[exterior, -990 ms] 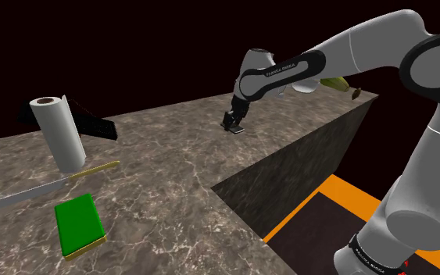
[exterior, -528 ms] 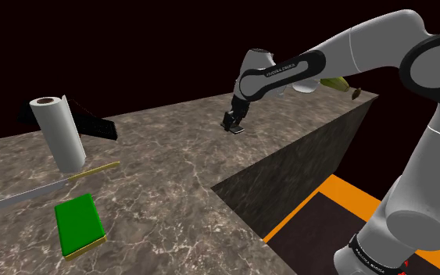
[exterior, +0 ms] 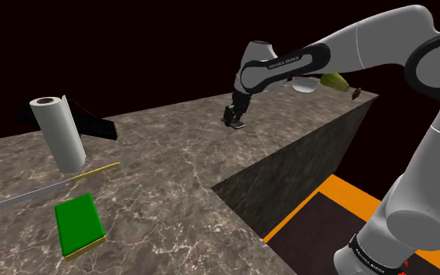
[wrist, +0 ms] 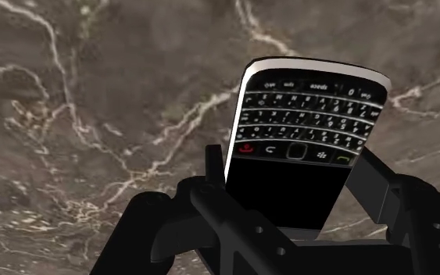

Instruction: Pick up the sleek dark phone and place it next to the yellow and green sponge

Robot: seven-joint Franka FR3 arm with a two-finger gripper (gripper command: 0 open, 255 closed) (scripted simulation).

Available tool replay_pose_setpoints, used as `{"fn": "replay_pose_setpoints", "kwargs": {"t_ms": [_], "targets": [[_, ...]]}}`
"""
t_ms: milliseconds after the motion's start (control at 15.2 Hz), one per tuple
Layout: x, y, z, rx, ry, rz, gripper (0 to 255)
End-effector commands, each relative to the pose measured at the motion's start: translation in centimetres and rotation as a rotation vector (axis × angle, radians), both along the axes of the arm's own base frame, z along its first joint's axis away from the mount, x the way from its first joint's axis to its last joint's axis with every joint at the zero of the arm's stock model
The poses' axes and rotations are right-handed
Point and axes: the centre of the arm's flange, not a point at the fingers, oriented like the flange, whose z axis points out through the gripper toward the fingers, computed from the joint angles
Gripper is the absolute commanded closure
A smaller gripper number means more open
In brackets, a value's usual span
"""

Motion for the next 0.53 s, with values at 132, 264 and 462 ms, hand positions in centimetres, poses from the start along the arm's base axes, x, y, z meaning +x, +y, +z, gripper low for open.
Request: {"fn": "replay_pose_setpoints", "kwargs": {"t_ms": [132, 264, 462], "targets": [[0.0, -0.1, 2.2, 0.0, 0.0, 0.0, 255], [0.0, -0.1, 3.2, 0.0, 0.0, 0.0, 255], [0.0, -0.1, 4.8, 0.0, 0.0, 0.0, 255]]}}
